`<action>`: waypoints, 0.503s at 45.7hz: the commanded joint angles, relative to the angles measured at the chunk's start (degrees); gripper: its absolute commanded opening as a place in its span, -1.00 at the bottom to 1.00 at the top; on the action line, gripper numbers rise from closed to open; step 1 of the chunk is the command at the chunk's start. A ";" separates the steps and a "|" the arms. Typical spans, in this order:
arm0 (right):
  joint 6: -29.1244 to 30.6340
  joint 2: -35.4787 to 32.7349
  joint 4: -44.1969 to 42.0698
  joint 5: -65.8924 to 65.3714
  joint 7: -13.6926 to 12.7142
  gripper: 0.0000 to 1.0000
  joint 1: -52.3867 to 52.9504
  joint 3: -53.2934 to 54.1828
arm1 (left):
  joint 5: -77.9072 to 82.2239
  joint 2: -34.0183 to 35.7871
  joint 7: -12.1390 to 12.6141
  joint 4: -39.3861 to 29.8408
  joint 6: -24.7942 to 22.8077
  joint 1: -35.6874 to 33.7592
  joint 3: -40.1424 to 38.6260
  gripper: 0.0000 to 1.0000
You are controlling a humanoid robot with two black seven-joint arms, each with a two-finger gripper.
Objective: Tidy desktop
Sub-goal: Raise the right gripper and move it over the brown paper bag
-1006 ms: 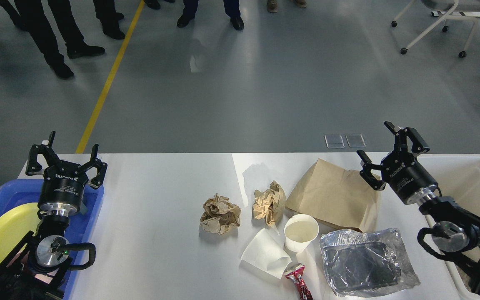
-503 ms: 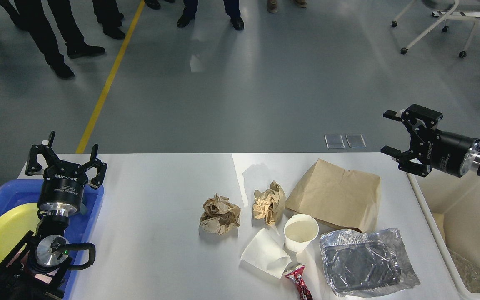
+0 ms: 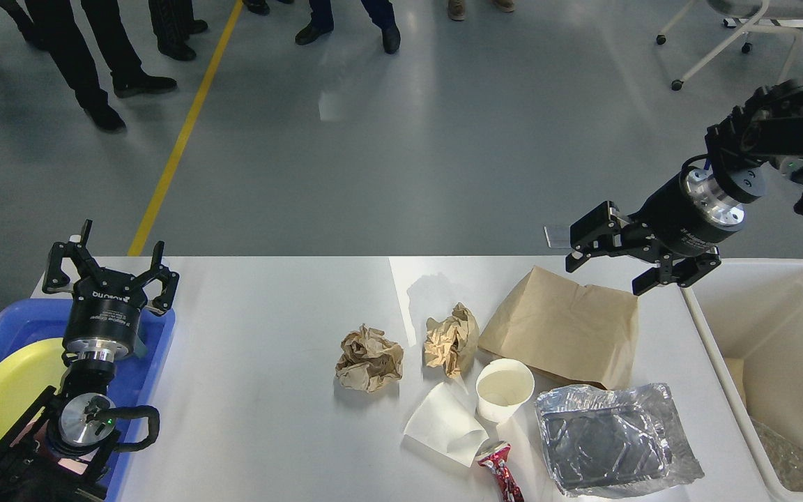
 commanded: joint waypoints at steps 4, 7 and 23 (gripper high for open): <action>-0.67 3.22 10.56 4.64 -12.95 1.00 10.22 -1.55 | -0.02 -0.01 0.00 0.00 0.00 0.00 0.00 0.93; -1.98 3.31 15.57 4.73 -14.10 1.00 14.26 -1.73 | 0.07 -0.01 0.00 0.00 0.00 0.00 -0.09 0.92; -7.44 1.30 25.08 5.35 -23.24 1.00 21.04 -1.38 | -0.02 -0.01 0.08 0.00 0.00 0.00 0.00 0.92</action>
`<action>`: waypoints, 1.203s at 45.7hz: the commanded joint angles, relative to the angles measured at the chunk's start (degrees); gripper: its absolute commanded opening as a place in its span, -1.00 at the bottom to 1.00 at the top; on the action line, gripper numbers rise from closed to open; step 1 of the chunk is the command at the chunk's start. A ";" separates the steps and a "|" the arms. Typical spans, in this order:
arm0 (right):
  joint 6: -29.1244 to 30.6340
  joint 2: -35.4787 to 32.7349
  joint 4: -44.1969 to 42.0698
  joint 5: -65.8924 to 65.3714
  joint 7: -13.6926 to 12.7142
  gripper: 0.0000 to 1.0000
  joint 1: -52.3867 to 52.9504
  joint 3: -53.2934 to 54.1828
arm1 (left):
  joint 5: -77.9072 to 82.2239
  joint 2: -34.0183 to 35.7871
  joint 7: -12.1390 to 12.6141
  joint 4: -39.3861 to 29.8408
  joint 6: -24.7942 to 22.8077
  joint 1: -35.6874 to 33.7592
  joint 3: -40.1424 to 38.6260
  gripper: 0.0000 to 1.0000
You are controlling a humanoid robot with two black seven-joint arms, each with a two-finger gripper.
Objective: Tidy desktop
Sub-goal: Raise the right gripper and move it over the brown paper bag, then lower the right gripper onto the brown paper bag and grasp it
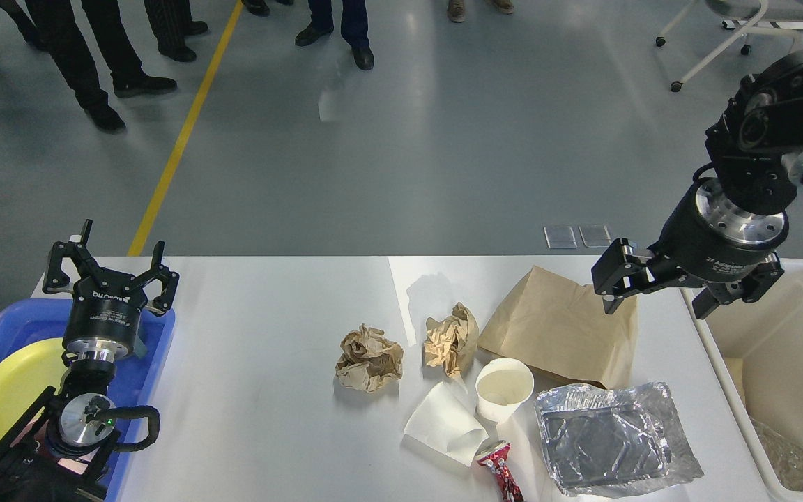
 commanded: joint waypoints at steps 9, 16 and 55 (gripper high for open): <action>-0.73 -2.96 -0.66 0.28 -0.05 1.00 -1.67 0.64 | -0.01 0.00 0.00 0.00 0.00 0.00 0.07 0.92; -2.83 -2.34 -2.06 0.37 0.91 1.00 -4.38 1.78 | -0.01 0.00 0.00 0.00 0.00 0.00 0.07 0.92; -11.27 1.43 -53.47 5.73 1.09 1.00 -60.55 15.94 | -0.01 0.00 0.00 0.00 0.00 0.00 0.07 0.92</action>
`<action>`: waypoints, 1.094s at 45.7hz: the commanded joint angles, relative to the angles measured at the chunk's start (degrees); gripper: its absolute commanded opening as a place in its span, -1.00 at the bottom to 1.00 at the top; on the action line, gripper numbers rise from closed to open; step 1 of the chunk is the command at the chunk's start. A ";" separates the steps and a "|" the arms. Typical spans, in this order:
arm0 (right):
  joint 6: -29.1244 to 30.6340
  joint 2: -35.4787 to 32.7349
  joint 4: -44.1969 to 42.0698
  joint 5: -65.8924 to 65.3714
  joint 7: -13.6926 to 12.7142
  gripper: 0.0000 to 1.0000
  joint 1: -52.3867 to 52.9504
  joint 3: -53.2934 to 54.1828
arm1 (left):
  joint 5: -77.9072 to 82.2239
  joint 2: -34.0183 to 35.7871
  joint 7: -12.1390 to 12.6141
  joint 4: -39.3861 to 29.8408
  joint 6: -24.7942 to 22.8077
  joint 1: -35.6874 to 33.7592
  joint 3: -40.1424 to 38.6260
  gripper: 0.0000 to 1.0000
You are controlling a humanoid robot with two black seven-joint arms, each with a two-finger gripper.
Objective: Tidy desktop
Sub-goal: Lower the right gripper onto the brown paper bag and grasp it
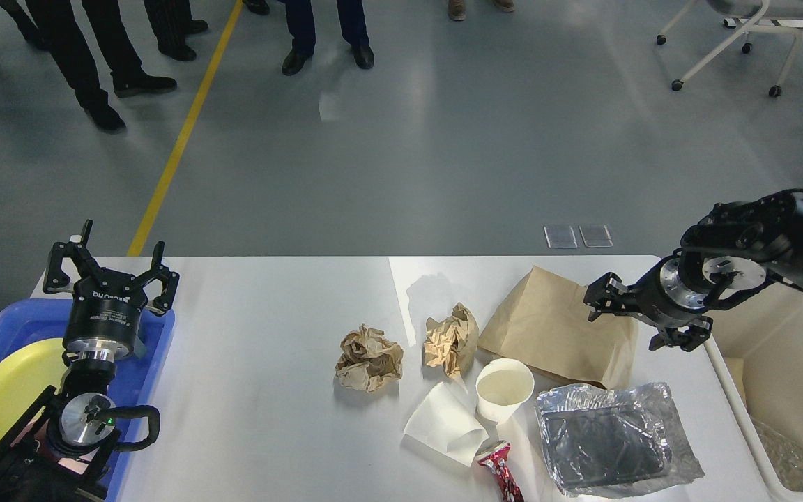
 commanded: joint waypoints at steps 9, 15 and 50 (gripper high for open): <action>-8.69 3.45 -8.23 -3.55 -0.26 1.00 -9.89 0.85 | 0.01 0.00 0.00 0.00 0.00 0.01 0.00 0.92; -12.48 4.59 -8.14 -3.02 -0.26 1.00 -11.56 1.82 | 0.01 0.00 0.00 0.00 0.00 -0.08 0.00 0.92; -18.28 5.03 -7.97 -0.30 -0.52 -0.60 -14.28 7.62 | 0.01 0.00 0.00 0.00 0.00 0.01 0.00 0.92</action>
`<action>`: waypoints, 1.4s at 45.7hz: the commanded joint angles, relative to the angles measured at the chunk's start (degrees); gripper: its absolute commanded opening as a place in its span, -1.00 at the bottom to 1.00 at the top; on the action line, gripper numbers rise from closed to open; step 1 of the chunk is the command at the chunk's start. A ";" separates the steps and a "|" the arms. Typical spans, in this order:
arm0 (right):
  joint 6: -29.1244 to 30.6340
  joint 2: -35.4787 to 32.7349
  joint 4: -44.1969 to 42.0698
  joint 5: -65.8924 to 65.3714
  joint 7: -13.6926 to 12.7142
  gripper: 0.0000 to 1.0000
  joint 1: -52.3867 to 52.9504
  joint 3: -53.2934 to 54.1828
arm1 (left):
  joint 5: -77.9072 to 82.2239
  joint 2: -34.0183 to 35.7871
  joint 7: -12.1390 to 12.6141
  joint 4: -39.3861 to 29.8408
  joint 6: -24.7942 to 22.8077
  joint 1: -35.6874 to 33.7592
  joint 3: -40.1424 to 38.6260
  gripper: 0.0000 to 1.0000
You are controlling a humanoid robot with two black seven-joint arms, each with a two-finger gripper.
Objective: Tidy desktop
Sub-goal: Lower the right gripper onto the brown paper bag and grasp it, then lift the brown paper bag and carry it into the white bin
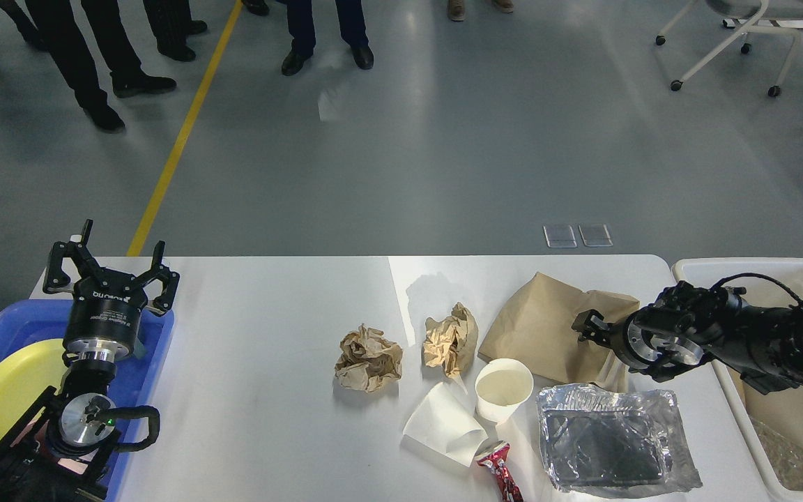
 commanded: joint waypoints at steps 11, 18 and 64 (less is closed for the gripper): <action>-2.14 0.12 0.27 5.29 -0.02 -1.00 0.15 0.13 | 0.00 0.00 0.00 0.00 0.00 -0.07 0.00 0.92; -3.46 0.38 0.88 5.73 -0.02 -1.00 0.15 0.13 | 0.00 0.00 0.00 0.00 0.00 0.01 0.00 0.92; 16.48 -9.64 27.86 5.46 -0.02 -1.00 36.69 -13.40 | 0.00 0.00 0.00 0.00 0.00 0.01 0.00 0.92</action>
